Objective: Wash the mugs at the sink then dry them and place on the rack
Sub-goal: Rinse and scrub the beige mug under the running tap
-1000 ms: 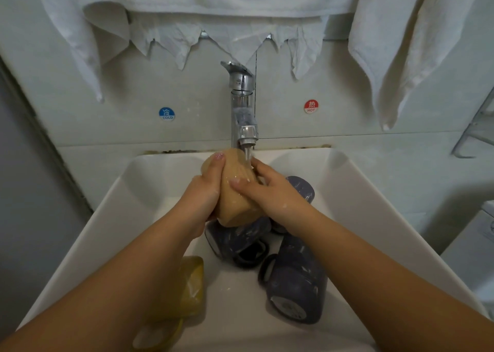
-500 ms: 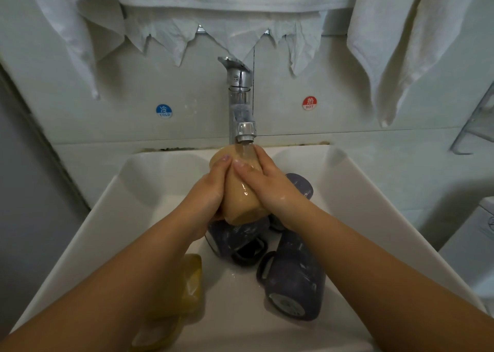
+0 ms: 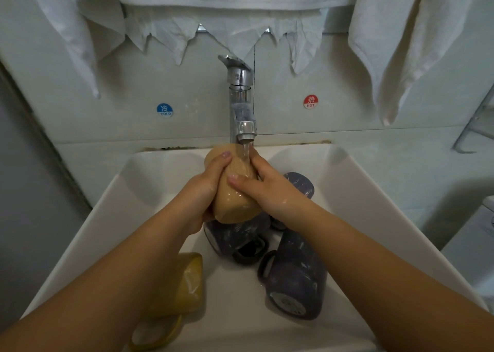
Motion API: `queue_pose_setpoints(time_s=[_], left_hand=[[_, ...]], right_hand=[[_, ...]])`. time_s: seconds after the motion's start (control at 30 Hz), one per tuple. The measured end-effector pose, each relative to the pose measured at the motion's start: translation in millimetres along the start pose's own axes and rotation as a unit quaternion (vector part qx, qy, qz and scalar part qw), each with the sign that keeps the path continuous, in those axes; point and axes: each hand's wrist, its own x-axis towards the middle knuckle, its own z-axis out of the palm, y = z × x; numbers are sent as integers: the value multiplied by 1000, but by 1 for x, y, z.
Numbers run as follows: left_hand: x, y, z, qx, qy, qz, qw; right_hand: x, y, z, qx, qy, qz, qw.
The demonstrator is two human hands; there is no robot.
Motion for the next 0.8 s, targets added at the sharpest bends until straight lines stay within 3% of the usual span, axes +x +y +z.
queue_pose_setpoints(time_s=[0.13,0.4,0.47,0.63,0.8], left_hand=[[1,-1,3,-15,2,7,1000],[3,-2,-2,-10,-10,-1,1000],[3,-3,-2,-10,-18,2,1000],[3,-5,0,-40,-56,1,998],[3,-4,3,-55,-50,-7,997]], right_hand=[[2,0,3,-8,46,-12,999],[8,8,-22,71,-115,47,990],[9,9,-21,67,-98,46,992],[5,2,-9,-46,58,-20,997],[-2,-3,-3,-98,3,-66,993]])
